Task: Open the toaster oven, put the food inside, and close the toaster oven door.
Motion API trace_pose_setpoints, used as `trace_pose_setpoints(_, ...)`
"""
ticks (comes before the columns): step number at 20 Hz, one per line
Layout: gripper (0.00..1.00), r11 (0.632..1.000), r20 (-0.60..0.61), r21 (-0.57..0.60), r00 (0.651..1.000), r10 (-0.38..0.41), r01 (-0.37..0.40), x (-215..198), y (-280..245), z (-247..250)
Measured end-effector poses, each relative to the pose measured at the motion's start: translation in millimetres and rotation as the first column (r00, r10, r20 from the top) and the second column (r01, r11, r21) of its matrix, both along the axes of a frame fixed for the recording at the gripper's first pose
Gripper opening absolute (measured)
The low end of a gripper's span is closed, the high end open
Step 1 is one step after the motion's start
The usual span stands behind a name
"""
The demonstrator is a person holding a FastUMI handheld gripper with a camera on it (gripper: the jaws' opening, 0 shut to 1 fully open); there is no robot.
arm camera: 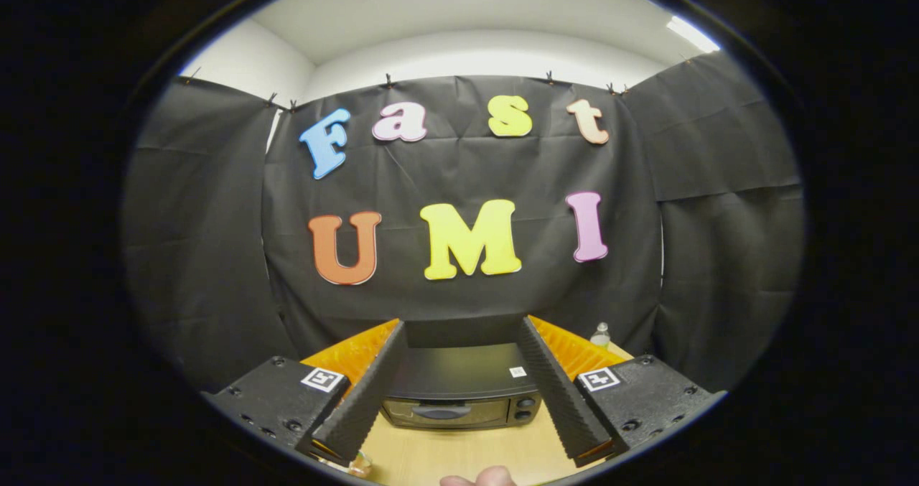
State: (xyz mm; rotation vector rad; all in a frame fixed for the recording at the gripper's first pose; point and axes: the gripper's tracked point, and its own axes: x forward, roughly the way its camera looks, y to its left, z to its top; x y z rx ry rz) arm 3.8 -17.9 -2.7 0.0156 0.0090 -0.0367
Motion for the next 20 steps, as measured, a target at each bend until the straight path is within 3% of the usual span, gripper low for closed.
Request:
trace_pose_setpoints(8, 1.0, 0.999, -0.054, 0.047, 0.998, 0.019, -0.017, 17, 5, -23)
trace_pose_setpoints(20, 1.0, 0.996, -0.208, 0.068, 0.975, 0.077, -0.064, 73, 20, -101)
